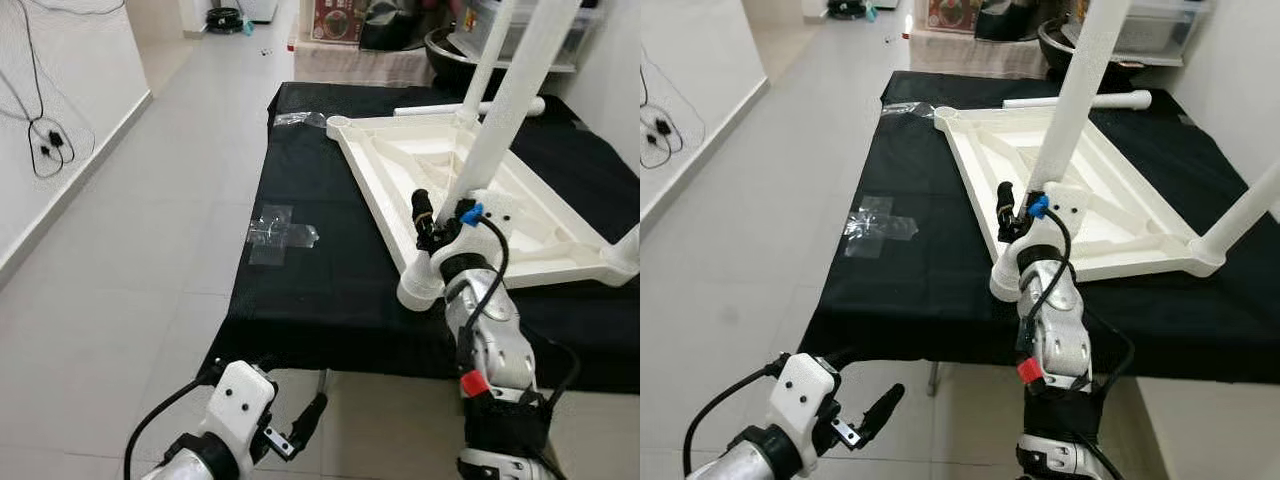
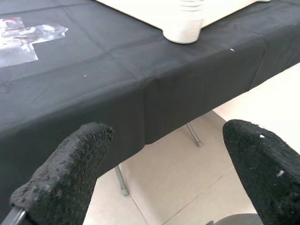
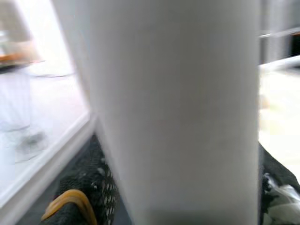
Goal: Building children table
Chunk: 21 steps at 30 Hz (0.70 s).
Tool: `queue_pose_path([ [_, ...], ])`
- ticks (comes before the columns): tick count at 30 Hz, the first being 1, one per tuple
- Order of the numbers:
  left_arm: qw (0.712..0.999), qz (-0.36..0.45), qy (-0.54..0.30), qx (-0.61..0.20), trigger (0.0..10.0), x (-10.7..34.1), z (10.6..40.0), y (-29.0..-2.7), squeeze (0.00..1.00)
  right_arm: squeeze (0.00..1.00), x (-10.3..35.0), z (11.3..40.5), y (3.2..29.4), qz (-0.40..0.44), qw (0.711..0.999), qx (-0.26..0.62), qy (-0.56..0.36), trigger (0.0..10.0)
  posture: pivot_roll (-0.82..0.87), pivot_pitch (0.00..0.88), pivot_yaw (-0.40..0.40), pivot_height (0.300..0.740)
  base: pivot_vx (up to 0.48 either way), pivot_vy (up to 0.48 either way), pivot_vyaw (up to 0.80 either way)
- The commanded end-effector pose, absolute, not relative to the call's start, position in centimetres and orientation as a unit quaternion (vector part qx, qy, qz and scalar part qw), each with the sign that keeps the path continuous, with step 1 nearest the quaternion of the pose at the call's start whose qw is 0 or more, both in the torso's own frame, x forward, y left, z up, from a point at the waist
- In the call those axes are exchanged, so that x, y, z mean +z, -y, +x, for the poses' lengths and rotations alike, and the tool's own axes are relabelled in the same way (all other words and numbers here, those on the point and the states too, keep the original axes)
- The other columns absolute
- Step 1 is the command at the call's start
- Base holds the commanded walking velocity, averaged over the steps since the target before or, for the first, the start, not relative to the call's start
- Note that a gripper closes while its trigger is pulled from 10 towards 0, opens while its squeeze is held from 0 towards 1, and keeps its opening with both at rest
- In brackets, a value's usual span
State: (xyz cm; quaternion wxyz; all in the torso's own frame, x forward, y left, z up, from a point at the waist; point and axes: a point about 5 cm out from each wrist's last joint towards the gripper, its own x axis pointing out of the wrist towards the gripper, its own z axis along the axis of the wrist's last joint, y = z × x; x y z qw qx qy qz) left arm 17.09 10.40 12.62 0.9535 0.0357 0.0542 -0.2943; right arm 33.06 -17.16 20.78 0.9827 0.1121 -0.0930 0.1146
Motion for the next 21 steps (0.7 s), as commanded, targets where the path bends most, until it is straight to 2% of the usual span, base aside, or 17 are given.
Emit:
queue_pose_path([
  [1, 0.952, 0.032, -0.061, -0.298, 10.0, 12.3, 16.8, -10.2, 0.0, 0.0, 20.5, 32.5, 17.0, 0.127, 0.957, 0.25, 0.068, 10.0, 0.13, 0.082, -0.099, 0.74, 0.0, 0.0, 0.0],
  [2, 0.952, 0.032, -0.061, -0.297, 10.0, 12.3, 16.8, -10.2, 0.0, 0.0, 20.3, 32.1, 17.5, 0.123, 0.943, 0.305, 0.048, 10.0, 0.14, 0.078, -0.104, 0.74, 0.0, 0.0, 0.0],
  [4, 0.952, 0.032, -0.061, -0.297, 10.0, 12.2, 16.8, -10.2, 0.0, 0.0, 20.2, 31.8, 17.9, 0.122, 0.933, 0.337, 0.036, 10.0, 0.14, 0.078, -0.104, 0.74, 0.0, 0.0, 0.0],
  [8, 0.953, 0.032, -0.06, -0.295, 10.0, 12.3, 16.6, -10.3, 0.0, 0.0, 20.0, 30.4, 18.5, 0.089, 0.872, 0.481, -0.004, 10.0, 0.13, 0.077, -0.103, 0.74, 0.0, 0.0, 0.0],
  [9, 0.953, 0.032, -0.06, -0.295, 10.0, 12.3, 16.6, -10.3, 0.0, 0.0, 20.0, 30.4, 18.5, 0.089, 0.872, 0.481, -0.004, 10.0, 0.13, 0.077, -0.103, 0.74, 0.0, 0.0, 0.0],
  [10, 0.953, 0.032, -0.06, -0.296, 10.0, 12.3, 16.6, -10.3, 0.0, 0.0, 20.0, 30.1, 18.3, 0.077, 0.852, 0.518, -0.007, 10.0, 0.13, 0.077, -0.103, 0.74, 0.0, 0.0, 0.0],
  [11, 0.953, 0.032, -0.06, -0.296, 10.0, 12.3, 16.6, -10.3, 0.0, 0.0, 20.0, 30.1, 18.3, 0.077, 0.852, 0.518, -0.007, 10.0, 0.13, 0.077, -0.103, 0.74, 0.0, 0.0, 0.0],
  [12, 0.953, 0.032, -0.06, -0.296, 10.0, 12.3, 16.6, -10.2, 0.0, 0.0, 20.0, 29.9, 18.1, 0.069, 0.838, 0.541, -0.01, 10.0, 0.13, 0.077, -0.103, 0.74, 0.0, 0.0, 0.0],
  [14, 0.953, 0.033, -0.06, -0.296, 10.0, 12.3, 16.6, -10.2, 0.0, 0.0, 20.0, 30.2, 17.6, 0.055, 0.829, 0.557, -0.008, 10.0, 0.15, 0.068, -0.104, 0.74, 0.0, 0.0, 0.0],
  [18, 0.953, 0.033, -0.061, -0.296, 10.0, 12.2, 16.5, -10.3, 0.0, 0.0, 20.2, 30.8, 16.8, 0.044, 0.828, 0.558, 0.003, 10.0, 0.15, 0.061, -0.104, 0.74, 0.0, 0.0, 0.0],
  [19, 0.953, 0.034, -0.062, -0.296, 10.0, 12.2, 16.4, -10.3, 0.0, 0.0, 20.4, 31.8, 16.0, 0.038, 0.839, 0.542, 0.011, 0.0, 0.15, 0.057, -0.106, 0.74, 0.0, 0.0, 0.0],
  [20, 0.953, 0.034, -0.064, -0.296, 10.0, 12.1, 16.3, -10.3, 0.0, 0.0, 20.6, 33.0, 15.1, 0.033, 0.86, 0.509, 0.028, 0.0, 0.15, 0.045, -0.109, 0.74, 0.0, 0.0, 0.0],
  [21, 0.953, 0.034, -0.064, -0.296, 10.0, 12.1, 16.3, -10.3, 0.0, 0.0, 20.6, 33.0, 15.1, 0.033, 0.86, 0.509, 0.028, 0.0, 0.15, 0.045, -0.109, 0.74, 0.0, 0.0, 0.0],
])
